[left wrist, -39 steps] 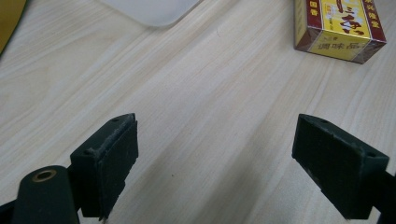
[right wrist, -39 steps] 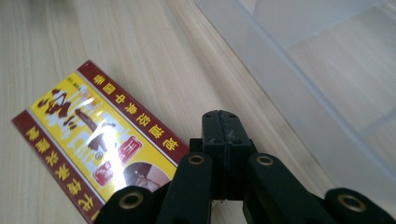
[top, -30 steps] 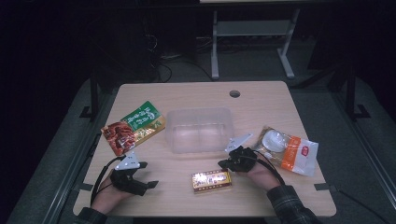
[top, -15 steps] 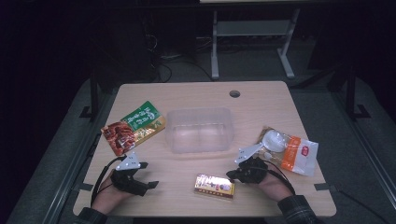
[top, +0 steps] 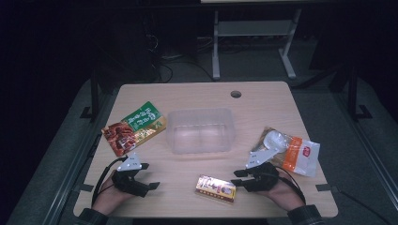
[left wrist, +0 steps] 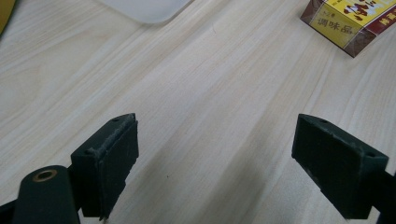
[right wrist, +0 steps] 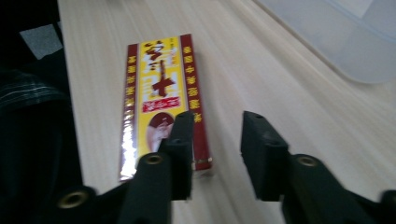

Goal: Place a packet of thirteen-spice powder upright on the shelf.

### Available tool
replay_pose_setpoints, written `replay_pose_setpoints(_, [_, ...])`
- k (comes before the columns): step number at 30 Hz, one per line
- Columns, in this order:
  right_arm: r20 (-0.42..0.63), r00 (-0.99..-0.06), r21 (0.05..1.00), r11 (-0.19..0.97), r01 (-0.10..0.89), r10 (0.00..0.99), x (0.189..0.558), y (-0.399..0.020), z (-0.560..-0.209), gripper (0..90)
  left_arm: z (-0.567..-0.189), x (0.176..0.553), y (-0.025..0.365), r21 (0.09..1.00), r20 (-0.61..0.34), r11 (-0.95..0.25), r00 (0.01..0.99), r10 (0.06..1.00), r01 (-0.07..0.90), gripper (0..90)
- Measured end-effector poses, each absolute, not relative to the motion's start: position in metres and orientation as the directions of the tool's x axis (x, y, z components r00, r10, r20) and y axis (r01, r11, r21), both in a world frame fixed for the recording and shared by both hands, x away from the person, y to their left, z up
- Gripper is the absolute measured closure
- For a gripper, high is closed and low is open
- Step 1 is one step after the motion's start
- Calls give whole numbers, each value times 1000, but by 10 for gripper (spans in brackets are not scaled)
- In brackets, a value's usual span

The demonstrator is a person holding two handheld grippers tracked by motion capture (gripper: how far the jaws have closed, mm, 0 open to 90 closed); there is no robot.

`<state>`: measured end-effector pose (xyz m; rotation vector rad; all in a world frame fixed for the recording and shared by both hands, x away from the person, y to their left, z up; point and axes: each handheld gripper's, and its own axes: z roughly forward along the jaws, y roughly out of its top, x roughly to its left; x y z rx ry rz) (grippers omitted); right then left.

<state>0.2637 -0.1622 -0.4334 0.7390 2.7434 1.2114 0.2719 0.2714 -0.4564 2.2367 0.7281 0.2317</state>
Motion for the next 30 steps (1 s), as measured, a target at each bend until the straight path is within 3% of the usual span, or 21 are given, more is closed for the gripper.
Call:
replay_pose_setpoints(1, [151, -885, 711, 573, 407, 441, 258, -162, -434, 440, -456, 272, 271, 715, -57, -551, 822, 567, 430, 143])
replay_pose_setpoints(6, [133, -888, 702, 591, 398, 440, 246, -159, -436, 326, -456, 271, 270, 717, -58, -548, 820, 570, 431, 143])
replay_pose_setpoints(7, [121, -891, 694, 604, 392, 439, 243, -155, -438, 264, -457, 272, 271, 715, -56, -552, 822, 567, 429, 143])
replay_pose_setpoints(14, [104, -903, 659, 650, 377, 417, 243, -142, -445, 196, -457, 272, 270, 709, -58, -558, 824, 563, 431, 143])
replay_pose_setpoints(23, [65, -922, 622, 707, 336, 381, 245, -127, -457, 202, -457, 271, 270, 706, -57, -563, 827, 560, 430, 143])
replay_pose_setpoints(30, [35, -930, 601, 736, 312, 366, 244, -120, -462, 285, -457, 272, 270, 706, -55, -563, 826, 561, 429, 143])
